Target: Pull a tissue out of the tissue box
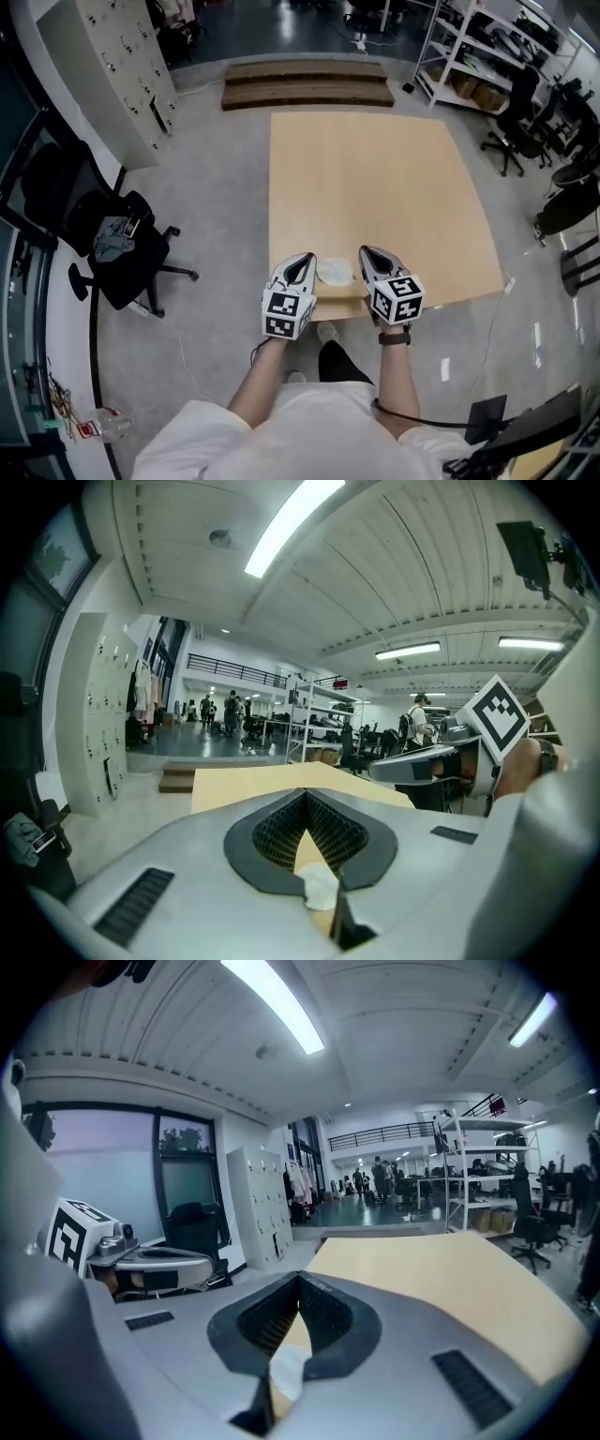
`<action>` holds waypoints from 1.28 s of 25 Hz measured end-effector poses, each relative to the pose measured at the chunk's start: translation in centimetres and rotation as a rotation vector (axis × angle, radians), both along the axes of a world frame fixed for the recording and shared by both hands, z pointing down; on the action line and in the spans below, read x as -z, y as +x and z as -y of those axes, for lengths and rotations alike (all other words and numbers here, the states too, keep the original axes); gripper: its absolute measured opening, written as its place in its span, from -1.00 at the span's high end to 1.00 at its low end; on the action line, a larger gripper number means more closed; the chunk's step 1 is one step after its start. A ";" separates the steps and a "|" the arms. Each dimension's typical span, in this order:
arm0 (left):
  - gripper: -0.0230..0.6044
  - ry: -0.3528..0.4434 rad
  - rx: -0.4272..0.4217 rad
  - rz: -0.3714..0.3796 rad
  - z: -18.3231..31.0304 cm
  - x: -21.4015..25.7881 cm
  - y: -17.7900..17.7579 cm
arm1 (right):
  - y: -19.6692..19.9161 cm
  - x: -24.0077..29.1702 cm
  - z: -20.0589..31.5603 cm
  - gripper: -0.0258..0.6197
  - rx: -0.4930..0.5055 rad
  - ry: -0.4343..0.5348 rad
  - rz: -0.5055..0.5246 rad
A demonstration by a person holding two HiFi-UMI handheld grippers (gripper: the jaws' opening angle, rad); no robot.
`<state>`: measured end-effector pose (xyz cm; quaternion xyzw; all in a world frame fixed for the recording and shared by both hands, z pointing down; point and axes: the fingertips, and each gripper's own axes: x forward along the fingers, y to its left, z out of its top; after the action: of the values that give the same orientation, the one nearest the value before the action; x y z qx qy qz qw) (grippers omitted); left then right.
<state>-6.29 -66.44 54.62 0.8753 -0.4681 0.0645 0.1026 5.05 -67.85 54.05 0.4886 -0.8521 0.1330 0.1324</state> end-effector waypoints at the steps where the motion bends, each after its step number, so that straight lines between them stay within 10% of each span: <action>1: 0.93 -0.018 -0.005 0.005 0.2 -0.7 0.4 | 0.3 -0.8 0.2 0.93 -0.001 -0.023 -0.005; 15: 0.93 -0.174 -0.044 0.048 2.3 -7.3 2.5 | -1.0 -12.9 0.4 0.92 0.078 -0.267 -0.200; 19: 0.93 -0.190 -0.036 0.054 2.8 -8.1 1.9 | -1.4 -15.8 0.8 0.56 0.073 -0.315 -0.284; 32: 0.93 -0.234 -0.041 0.089 3.7 -9.9 2.4 | -1.5 -22.5 1.8 0.48 0.073 -0.354 -0.370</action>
<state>-3.92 -70.19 64.54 0.8629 -0.4435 0.1596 0.1820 3.51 -69.61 76.54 0.4427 -0.7939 0.1836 0.3742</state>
